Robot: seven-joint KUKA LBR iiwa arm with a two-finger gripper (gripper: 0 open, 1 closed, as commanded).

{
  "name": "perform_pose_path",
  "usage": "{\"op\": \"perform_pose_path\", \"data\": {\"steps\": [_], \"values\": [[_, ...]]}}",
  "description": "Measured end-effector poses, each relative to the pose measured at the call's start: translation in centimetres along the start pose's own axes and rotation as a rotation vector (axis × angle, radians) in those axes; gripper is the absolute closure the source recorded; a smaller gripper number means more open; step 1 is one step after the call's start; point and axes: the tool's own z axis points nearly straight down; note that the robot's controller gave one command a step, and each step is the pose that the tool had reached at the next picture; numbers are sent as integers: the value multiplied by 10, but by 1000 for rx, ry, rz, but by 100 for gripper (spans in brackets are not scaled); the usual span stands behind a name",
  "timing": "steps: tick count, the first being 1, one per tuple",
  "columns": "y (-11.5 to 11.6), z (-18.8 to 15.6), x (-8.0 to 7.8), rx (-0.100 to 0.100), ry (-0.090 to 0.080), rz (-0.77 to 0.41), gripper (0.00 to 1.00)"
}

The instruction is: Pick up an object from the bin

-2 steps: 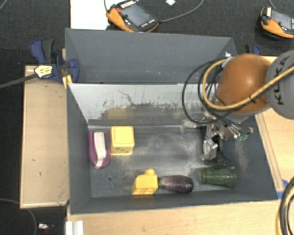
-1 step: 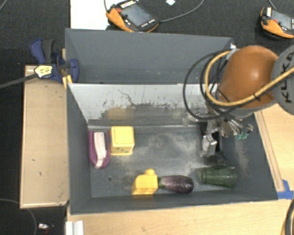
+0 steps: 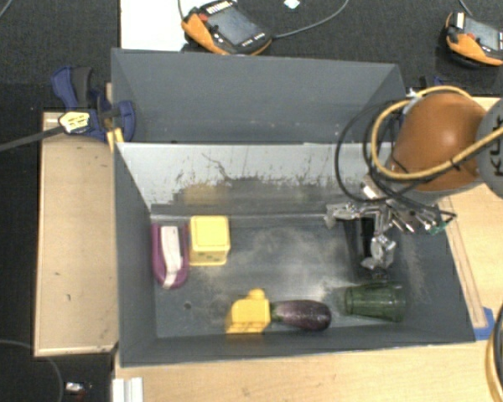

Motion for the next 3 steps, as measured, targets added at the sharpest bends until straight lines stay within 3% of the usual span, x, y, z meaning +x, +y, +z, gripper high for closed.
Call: {"op": "perform_pose_path", "data": {"steps": [1, 2, 3], "values": [[38, -37, -21, 6, -15, 43, 0], [23, -22, -20, 10, -20, -69, 0], [8, -21, -4, 11, -19, -263, 0]]}}
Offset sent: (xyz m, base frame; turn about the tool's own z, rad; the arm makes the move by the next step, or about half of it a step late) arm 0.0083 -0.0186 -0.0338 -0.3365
